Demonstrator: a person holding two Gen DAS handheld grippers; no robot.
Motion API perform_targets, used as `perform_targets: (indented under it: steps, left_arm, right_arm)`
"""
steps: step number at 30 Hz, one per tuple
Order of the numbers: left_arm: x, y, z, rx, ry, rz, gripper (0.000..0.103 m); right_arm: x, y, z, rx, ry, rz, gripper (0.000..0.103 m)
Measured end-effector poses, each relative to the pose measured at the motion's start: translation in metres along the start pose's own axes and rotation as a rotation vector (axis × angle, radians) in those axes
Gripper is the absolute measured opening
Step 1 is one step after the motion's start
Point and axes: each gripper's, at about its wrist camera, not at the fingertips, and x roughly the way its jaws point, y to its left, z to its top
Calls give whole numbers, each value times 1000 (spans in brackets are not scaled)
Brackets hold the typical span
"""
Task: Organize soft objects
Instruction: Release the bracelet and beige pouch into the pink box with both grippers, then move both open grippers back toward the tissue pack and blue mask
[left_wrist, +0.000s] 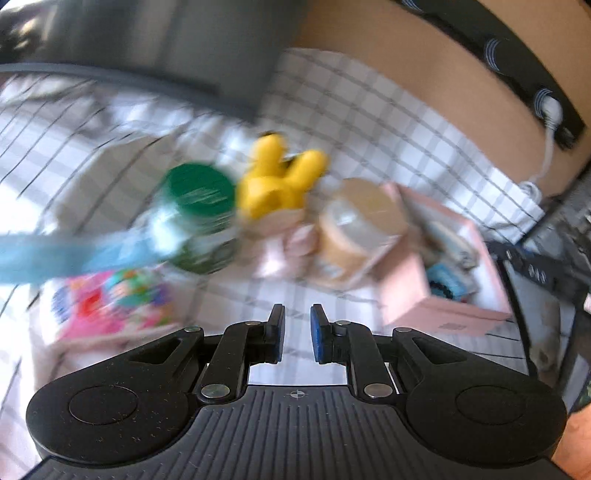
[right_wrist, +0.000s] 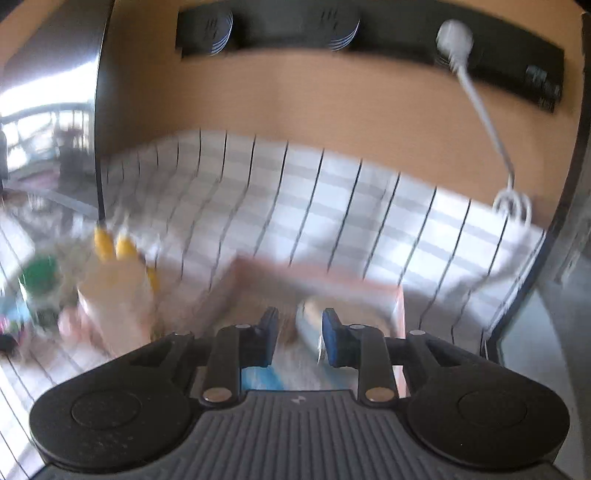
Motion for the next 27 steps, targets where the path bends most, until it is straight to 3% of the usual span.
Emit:
perform_targets:
  steps: [4,6,7,11,13,15,19,27]
  left_arm:
    - [-11,43,-14,-21,2,84,16]
    - [-16,64,-20,-42,5,154,16]
    - [-19,79,-22,-67,6,204,16]
    - [-37,125,-22,-162,-46,332,16]
    - [-44,131,-14,-98,-88,354,16]
    - [-46,134,-3,-36,-93,322,16]
    - [-38,134,15,58,-71,186,16]
    - [2,112,32,316,38,14,19]
  right_arm:
    - [-2,13,-17,62,62,7,29]
    - [-10,21,-21,111,57,29,54]
    - [-14,28,-22,128,47,45,57]
    - [-27,62,-23,120,21,80,59]
    - [-28,83,-22,97,25,98,61]
    - [-22,106,-20,77,50,132,62]
    - [-16,149,-24,21,110,196,62]
    - [-21,194,-45,-91,206,203,62]
